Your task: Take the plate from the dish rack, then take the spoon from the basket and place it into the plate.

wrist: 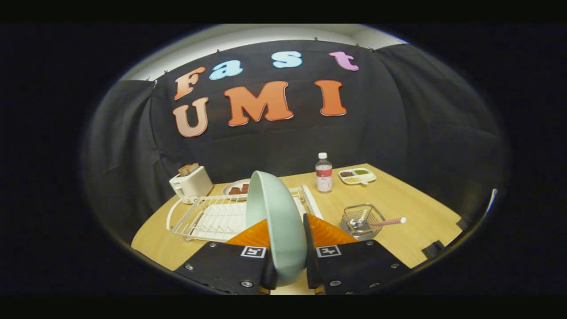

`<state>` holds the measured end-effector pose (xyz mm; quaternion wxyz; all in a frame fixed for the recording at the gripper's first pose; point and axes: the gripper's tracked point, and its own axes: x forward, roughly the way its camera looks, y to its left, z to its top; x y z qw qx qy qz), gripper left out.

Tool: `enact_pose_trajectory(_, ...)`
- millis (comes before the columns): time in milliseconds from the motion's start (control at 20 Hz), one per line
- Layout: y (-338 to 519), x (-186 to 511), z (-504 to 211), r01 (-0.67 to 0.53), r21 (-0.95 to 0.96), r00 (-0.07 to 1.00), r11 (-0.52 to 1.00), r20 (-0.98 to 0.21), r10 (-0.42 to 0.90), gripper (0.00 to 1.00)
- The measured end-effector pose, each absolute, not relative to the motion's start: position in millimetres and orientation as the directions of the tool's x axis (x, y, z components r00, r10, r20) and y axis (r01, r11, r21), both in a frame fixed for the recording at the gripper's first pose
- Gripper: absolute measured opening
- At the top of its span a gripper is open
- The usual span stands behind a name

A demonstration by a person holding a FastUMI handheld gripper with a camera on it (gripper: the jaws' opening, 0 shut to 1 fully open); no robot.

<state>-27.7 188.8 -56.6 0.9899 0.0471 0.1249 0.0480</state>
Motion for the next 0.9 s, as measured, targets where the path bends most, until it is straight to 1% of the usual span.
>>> enact_pose_trajectory(250,193,-57,-113,-0.095,0.24,0.94,0.966,-0.297,0.166,0.27)
enact_pose_trajectory(350,203,-69,-144,-0.098,0.311,0.917,0.945,-0.341,0.207,0.26)
enact_pose_trajectory(500,203,-76,-176,-0.062,0.352,0.911,0.934,-0.363,0.197,0.27)
enact_pose_trajectory(800,212,-80,-204,-0.038,0.55,0.878,0.834,-0.38,0.29,0.27)
enact_pose_trajectory(900,206,-78,-220,0.008,0.543,0.868,0.84,-0.42,0.264,0.29)
